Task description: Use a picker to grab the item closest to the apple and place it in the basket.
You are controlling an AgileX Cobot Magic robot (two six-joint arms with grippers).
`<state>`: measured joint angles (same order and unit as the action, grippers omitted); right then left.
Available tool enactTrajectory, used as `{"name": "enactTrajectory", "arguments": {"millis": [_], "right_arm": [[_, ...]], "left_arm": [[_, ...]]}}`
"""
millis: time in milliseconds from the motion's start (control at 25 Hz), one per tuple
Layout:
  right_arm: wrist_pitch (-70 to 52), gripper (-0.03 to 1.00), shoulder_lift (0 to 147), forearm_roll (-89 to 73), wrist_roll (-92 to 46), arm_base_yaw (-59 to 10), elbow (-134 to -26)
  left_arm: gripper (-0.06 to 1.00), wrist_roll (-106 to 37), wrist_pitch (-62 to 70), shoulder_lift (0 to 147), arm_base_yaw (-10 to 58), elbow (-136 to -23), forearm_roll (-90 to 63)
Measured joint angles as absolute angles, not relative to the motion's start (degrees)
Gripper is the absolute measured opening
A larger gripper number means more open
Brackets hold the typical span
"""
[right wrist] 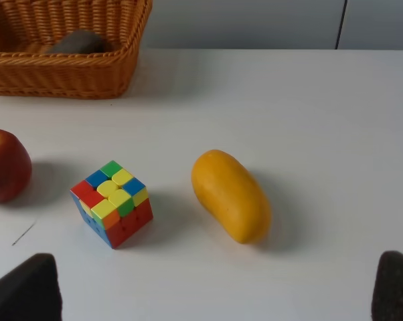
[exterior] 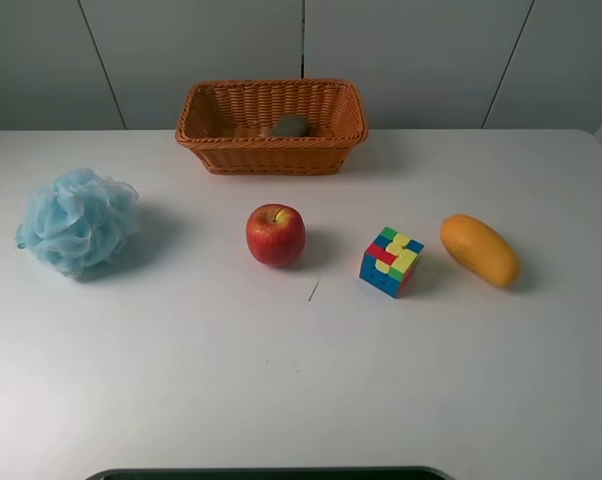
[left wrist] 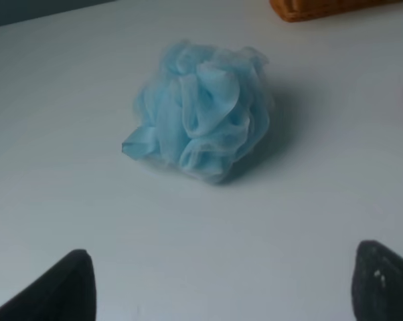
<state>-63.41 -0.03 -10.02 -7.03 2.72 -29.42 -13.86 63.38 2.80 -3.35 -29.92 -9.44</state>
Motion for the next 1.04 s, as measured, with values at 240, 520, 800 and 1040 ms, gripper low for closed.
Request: {"name": "enactTrajectory", "arguments": {"millis": [240,520,800,1040], "right_arm": [[-63.41,0.7,-0.03,-10.02,-7.03,2.72,-29.42],[-63.41,0.7,-0.03,-10.02,-7.03,2.72,-29.42],[-63.41,0.7,-0.03,-10.02,-7.03,2.72,-29.42],[-63.41,0.7,-0.03,-10.02,-7.03,2.72,-29.42]], "left_arm": [[0.74,-13.86,63.15,0.35,-3.39,-29.83,-9.68],[0.74,-13.86,63.16,0.0,-3.39,-29.83,-9.79],[0.74,-13.86,63.16,0.0,-3.39,-29.83,-9.88],[0.74,-13.86,63.16,0.0,-3.39,-29.83,-9.88]]}}
